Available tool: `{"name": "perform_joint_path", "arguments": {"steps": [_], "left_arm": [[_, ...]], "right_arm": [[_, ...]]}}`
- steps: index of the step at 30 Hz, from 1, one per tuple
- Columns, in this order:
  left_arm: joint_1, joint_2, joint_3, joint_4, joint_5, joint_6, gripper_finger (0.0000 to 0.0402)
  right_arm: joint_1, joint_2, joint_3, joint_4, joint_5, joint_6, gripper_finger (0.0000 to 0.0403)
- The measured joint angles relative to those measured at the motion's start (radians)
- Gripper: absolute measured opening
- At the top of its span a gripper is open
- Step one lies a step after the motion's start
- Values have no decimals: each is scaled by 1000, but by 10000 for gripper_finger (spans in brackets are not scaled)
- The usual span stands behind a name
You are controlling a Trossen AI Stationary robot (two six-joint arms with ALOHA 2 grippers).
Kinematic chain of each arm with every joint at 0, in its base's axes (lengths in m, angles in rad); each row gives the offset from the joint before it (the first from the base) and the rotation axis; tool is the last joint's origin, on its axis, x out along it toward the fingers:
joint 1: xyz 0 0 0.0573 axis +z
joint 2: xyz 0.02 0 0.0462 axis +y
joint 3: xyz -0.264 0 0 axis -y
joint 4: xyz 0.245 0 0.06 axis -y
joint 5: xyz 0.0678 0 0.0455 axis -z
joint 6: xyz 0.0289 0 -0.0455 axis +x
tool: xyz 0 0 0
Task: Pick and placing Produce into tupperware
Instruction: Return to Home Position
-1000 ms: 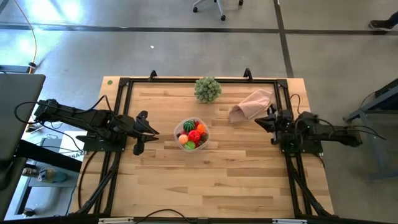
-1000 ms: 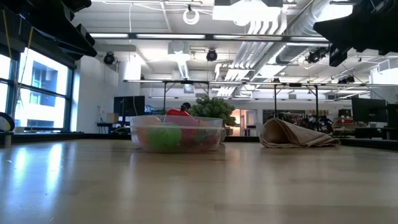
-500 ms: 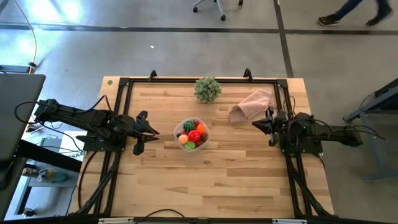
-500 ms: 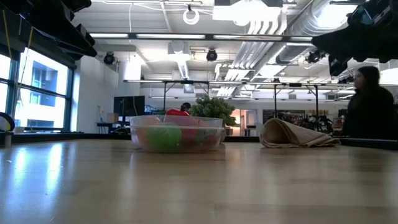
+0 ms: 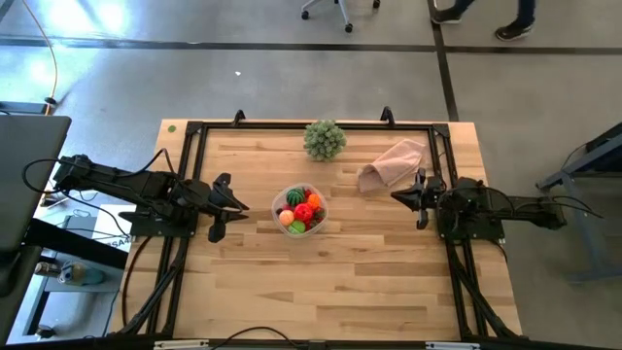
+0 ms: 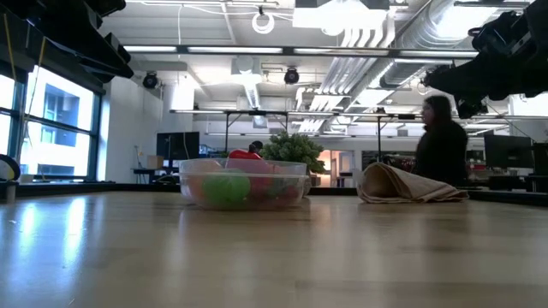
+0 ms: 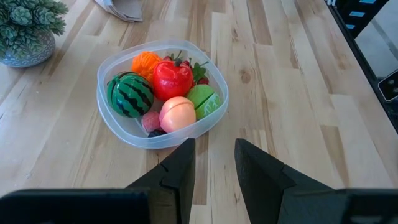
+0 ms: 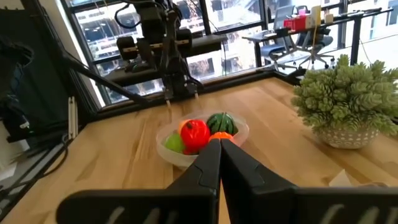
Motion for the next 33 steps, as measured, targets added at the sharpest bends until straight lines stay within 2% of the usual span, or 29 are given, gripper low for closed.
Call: {"name": "perform_joint_path", "arguments": {"steps": [28,30,33], "left_arm": [[0,0,1,-32,1,7,101],[0,0,1,-27,-16,57,101],[0,0,1,-4,-111,213,101]], "right_arm": [[0,0,1,-7,0,0,0],[0,0,1,-7,0,0,0],[0,0,1,-7,0,0,0]]}}
